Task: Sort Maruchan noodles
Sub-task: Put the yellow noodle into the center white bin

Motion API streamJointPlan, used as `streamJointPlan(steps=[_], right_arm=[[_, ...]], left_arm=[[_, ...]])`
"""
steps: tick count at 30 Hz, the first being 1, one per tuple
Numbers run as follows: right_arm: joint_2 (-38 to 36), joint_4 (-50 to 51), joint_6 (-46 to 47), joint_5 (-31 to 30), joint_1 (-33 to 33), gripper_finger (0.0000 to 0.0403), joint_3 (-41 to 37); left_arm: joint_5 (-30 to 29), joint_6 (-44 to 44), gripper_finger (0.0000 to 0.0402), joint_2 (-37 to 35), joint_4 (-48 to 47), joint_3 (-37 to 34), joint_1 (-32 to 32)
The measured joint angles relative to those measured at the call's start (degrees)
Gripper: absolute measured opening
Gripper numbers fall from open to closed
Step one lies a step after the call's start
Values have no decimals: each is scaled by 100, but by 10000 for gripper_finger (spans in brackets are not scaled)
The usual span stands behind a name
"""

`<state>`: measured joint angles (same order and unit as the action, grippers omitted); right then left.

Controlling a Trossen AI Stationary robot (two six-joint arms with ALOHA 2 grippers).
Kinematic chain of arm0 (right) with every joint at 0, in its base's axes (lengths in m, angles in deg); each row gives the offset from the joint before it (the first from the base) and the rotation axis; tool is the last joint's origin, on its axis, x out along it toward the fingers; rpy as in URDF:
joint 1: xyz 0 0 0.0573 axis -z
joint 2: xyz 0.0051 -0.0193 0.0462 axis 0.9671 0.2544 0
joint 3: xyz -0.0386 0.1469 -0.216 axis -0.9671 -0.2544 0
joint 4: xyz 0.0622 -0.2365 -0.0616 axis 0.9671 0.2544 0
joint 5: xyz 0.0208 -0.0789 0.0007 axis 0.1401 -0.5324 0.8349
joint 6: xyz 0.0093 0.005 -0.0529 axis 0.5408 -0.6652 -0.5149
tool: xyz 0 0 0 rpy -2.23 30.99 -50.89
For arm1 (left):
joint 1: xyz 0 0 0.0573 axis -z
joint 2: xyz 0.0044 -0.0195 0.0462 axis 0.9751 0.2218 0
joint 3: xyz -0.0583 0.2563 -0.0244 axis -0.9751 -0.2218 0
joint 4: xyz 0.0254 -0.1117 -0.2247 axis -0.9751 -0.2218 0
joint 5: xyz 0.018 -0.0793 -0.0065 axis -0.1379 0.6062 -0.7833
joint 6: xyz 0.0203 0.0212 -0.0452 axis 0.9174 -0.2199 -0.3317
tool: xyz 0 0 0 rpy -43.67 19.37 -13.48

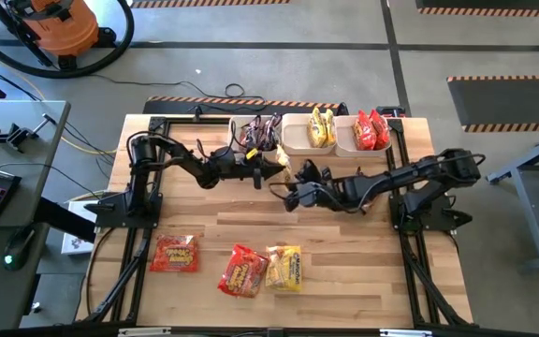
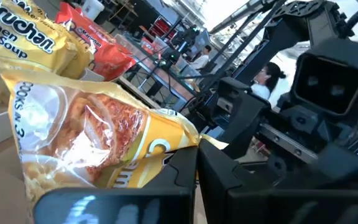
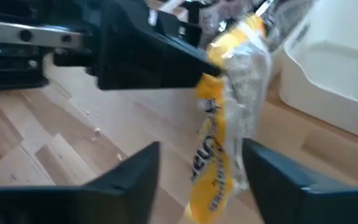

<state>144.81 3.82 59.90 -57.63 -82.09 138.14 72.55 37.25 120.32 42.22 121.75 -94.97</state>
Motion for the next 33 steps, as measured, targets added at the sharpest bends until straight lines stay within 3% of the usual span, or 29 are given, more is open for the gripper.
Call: streamJointPlan(steps=[3,6,13,19,27,30,33], right_arm=[[192,-249,-179,-122,9,268,0],[554,-466,-206,-298,99,307,0],[1080,-1002,-222,-839,263,309,-2],[1129,-1152,-504,-951,328,256,-2],[1129,-1581,-1079,-799,321,117,0],[1082,-1629,-1315,-711,323,73,0],[879,-1561,-1488,-583,321,61,0]], left_arm=[[1,132,0,0,14,0,-8],[1,145,0,0,49,0,-22],[107,148,0,-2,165,0,-33],[241,125,0,-5,351,2,-51],[418,142,1,-4,350,2,-107],[774,455,8,-47,340,2,-181],[1182,593,24,-183,344,-25,-318]])
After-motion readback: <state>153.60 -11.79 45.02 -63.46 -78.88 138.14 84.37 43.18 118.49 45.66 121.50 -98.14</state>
